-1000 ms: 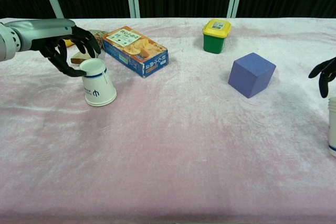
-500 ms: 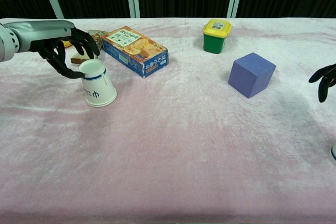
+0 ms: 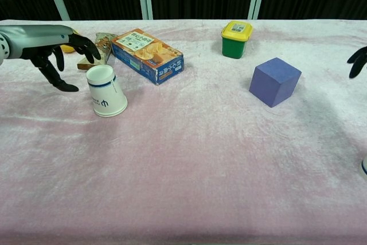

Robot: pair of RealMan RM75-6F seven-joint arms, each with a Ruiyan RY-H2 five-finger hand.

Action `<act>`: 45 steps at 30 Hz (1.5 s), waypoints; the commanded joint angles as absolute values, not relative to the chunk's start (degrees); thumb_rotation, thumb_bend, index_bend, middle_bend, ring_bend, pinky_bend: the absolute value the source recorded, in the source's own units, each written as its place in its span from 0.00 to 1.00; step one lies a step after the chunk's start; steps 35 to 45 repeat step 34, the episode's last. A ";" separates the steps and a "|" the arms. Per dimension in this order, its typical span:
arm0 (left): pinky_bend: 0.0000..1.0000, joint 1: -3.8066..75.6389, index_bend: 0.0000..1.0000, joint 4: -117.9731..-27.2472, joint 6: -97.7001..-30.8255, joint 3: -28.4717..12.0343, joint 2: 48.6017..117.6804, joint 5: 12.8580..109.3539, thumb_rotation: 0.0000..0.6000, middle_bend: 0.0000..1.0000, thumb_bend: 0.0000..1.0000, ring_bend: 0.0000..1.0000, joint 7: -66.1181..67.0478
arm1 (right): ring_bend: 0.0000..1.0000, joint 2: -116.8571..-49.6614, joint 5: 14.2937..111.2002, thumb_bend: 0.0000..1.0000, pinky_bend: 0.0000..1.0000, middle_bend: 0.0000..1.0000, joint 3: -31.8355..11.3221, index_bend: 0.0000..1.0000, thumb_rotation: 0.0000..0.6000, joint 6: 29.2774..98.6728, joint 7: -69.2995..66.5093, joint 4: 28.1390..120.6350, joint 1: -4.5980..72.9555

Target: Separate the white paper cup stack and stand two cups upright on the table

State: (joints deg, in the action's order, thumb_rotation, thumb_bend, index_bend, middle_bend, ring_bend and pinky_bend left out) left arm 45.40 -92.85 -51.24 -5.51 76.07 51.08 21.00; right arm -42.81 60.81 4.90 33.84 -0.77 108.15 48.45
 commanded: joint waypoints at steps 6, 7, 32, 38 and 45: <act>0.29 41.99 0.17 -100.70 -55.31 -6.37 68.57 55.11 1.00 0.14 0.18 0.02 16.88 | 0.08 -36.21 66.07 0.20 0.18 0.00 3.35 0.08 1.00 43.76 -6.51 108.32 39.59; 0.28 41.24 0.17 -102.24 -56.36 -6.39 67.33 56.40 1.00 0.14 0.18 0.02 16.19 | 0.08 -36.38 66.99 0.20 0.18 0.00 3.35 0.08 1.00 46.65 -6.45 107.69 37.84; 0.22 8.11 0.16 -96.28 -95.26 8.85 63.76 93.08 1.00 0.13 0.21 0.01 -0.31 | 0.08 -54.09 86.77 0.19 0.18 0.00 6.75 0.07 1.00 94.90 -13.54 85.14 2.17; 0.21 7.96 0.16 -95.74 -95.32 8.35 63.97 93.54 1.00 0.13 0.21 0.01 -0.68 | 0.08 -54.13 87.13 0.19 0.18 0.00 6.26 0.07 1.00 95.41 -13.30 85.26 1.80; 0.21 7.96 0.16 -95.74 -95.32 8.35 63.97 93.54 1.00 0.13 0.21 0.01 -0.68 | 0.08 -54.13 87.13 0.19 0.18 0.00 6.26 0.07 1.00 95.41 -13.30 85.26 1.80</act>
